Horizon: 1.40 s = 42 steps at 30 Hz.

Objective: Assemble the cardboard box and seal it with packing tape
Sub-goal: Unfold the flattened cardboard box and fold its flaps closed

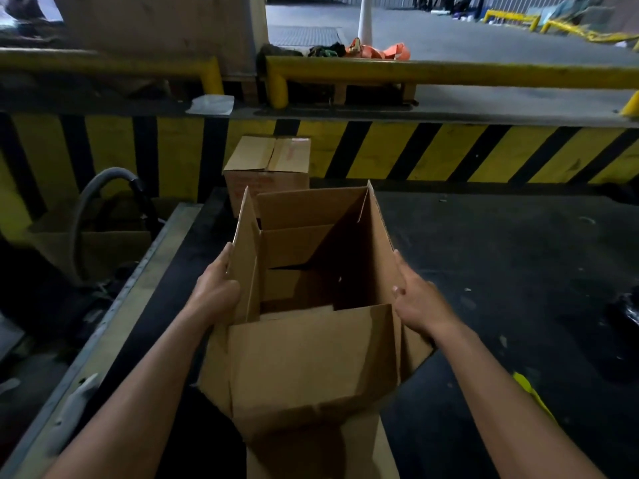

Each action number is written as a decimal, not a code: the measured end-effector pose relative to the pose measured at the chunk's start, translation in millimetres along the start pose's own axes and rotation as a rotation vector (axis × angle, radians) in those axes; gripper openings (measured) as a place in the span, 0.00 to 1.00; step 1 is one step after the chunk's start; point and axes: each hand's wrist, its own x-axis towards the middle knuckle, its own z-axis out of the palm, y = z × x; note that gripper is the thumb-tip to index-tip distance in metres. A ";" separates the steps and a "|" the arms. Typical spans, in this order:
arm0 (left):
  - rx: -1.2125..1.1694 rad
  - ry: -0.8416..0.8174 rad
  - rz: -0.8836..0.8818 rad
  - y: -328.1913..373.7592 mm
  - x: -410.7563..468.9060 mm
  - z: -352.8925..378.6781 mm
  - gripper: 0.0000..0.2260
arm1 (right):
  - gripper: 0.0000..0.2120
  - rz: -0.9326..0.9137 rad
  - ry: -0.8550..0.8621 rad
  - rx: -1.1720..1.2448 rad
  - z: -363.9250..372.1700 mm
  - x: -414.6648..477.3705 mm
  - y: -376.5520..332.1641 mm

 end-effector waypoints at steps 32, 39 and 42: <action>-0.005 -0.029 0.123 -5.6 39.7 8.9 0.34 | 0.33 -0.021 -0.201 -0.335 158.9 -10.9 -8.5; -0.124 0.105 0.097 -3.6 47.4 34.4 0.37 | 0.33 0.118 -0.224 -0.253 172.6 -17.8 -3.0; -0.143 0.110 0.105 -0.4 51.2 37.1 0.37 | 0.33 0.107 -0.161 -0.248 173.3 -17.5 3.2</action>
